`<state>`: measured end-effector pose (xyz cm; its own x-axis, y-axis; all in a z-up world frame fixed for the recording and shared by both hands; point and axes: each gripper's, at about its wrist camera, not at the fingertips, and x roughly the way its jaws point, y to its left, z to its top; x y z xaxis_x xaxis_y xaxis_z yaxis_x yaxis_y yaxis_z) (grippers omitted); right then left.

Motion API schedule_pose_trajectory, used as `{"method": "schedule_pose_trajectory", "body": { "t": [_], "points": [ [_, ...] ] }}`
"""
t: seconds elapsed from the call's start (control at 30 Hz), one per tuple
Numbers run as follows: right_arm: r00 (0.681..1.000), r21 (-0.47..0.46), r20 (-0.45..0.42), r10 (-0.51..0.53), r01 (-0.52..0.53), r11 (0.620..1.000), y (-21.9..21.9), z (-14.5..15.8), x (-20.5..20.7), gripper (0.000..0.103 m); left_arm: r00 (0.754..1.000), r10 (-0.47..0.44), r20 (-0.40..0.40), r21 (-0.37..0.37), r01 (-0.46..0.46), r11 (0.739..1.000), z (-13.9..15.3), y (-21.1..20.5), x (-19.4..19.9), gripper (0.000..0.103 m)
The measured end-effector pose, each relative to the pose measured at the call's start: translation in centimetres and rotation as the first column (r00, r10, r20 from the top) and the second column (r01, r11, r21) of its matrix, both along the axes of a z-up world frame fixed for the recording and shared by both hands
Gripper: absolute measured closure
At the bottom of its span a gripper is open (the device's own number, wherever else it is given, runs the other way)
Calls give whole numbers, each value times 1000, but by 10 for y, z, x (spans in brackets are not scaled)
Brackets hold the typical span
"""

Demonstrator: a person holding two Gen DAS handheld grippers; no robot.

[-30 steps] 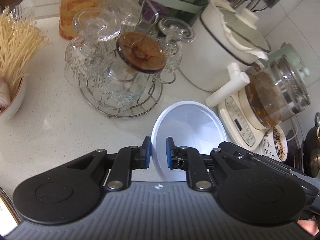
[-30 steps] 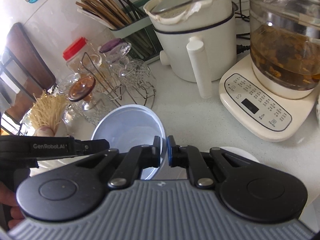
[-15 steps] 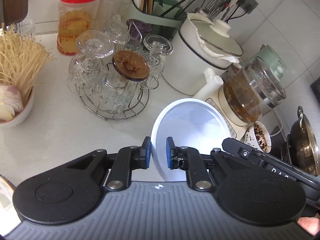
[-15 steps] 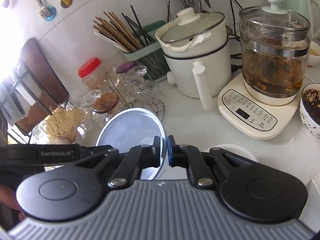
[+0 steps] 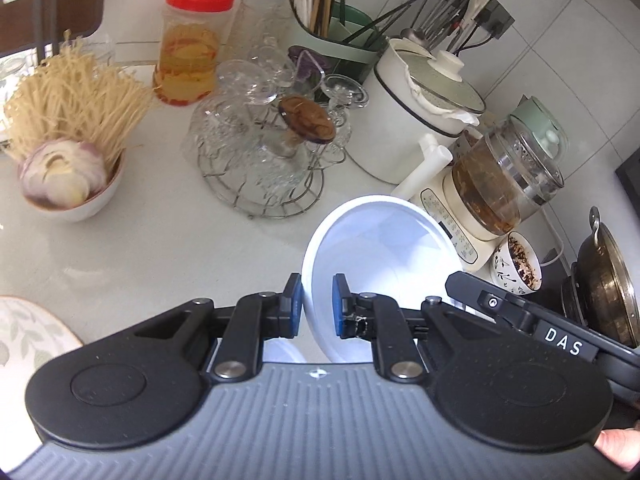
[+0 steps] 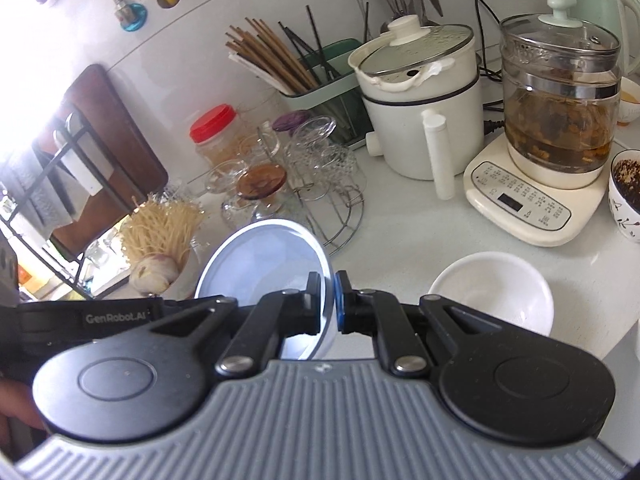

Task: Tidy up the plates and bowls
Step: 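Lift the second plastic bowl with both grippers and carry it over the first bowl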

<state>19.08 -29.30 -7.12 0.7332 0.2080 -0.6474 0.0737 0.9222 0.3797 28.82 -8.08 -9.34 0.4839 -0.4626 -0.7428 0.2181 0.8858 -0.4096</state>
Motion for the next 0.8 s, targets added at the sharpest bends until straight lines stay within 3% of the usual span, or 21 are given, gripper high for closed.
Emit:
{"method": "schedule_pose_trajectory", "body": {
  "t": [0.33, 0.8],
  "points": [
    [998, 3, -38, 58, -58, 998, 31, -7, -5, 94, 997, 61, -44, -25, -62, 998, -11, 39, -15, 87],
    [987, 2, -119, 104, -105, 995, 58, -29, 1, 94, 995, 65, -74, 52, -61, 997, -29, 60, -17, 87]
  ]
}}
